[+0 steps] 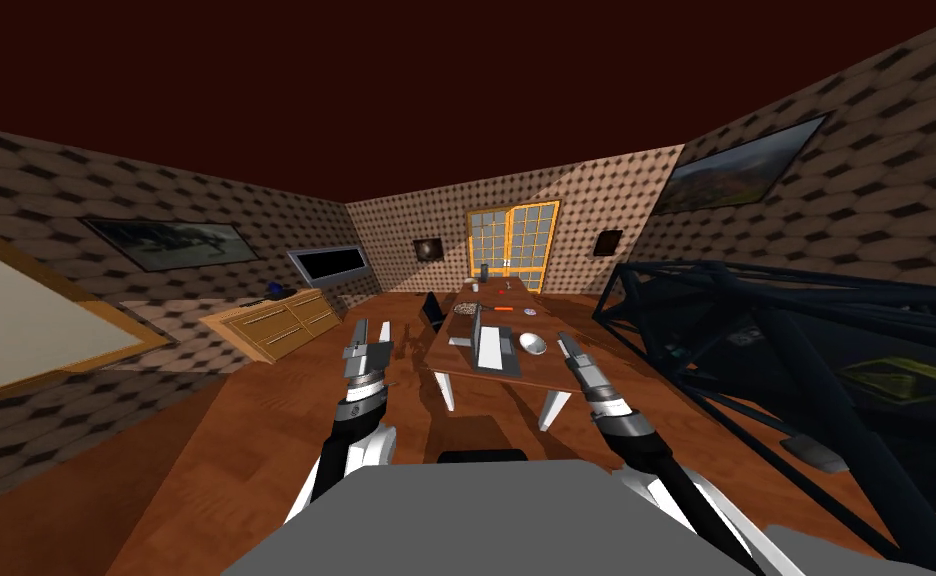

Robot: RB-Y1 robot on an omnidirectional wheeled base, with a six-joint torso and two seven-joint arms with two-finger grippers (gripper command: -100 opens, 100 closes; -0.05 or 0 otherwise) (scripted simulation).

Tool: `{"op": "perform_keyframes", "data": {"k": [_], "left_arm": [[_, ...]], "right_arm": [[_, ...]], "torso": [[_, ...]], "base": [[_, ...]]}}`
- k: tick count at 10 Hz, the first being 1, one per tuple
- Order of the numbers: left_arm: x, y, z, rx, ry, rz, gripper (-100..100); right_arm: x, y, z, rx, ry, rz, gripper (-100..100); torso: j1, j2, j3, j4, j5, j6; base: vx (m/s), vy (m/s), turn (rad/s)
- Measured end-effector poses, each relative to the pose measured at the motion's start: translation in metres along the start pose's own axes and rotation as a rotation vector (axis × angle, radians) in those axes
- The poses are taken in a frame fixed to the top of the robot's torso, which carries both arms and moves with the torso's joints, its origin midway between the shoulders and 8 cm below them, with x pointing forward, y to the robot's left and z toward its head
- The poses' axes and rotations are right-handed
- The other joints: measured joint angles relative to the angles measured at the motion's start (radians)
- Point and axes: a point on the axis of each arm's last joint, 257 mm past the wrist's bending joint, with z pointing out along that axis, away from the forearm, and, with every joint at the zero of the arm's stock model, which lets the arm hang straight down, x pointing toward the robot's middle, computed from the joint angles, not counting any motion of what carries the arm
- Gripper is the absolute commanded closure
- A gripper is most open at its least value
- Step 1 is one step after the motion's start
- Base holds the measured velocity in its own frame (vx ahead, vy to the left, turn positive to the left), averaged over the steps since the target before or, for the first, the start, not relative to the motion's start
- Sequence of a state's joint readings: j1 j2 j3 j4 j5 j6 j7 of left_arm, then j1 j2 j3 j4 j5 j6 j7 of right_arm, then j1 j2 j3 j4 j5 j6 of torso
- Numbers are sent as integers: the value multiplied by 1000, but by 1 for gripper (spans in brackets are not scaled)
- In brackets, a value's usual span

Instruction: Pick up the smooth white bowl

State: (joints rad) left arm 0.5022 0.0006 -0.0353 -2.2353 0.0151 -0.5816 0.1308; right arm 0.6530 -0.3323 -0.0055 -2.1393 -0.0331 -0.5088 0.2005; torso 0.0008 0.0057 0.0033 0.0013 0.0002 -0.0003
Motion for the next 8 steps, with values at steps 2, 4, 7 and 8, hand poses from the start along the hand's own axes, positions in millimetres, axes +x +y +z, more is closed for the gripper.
{"op": "perform_keyframes", "data": {"k": [2, 4, 7, 8], "left_arm": [[0, 0, 0, 0, 0, 0, 0], [0, 0, 0, 0, 0, 0, 0], [0, 0, 0, 0, 0, 0, 0], [0, 0, 0, 0, 0, 0, 0]], "right_arm": [[11, -16, -11, 51, 65, -38, -100], [22, -37, -31, 107, 133, -77, -100], [33, -60, -51, 179, 238, -139, -100], [37, -77, -67, 221, 284, -164, -100]], "torso": [[0, -1, 0, 0, 0, 0], [-1, 0, 0, 0, 0, 0], [-1, -1, -1, 0, 0, 1], [0, -1, 0, 0, 0, 0]], "base": [[-63, 21, 137], [-83, 15, 172], [-72, 29, 166], [-60, 21, 126]]}}
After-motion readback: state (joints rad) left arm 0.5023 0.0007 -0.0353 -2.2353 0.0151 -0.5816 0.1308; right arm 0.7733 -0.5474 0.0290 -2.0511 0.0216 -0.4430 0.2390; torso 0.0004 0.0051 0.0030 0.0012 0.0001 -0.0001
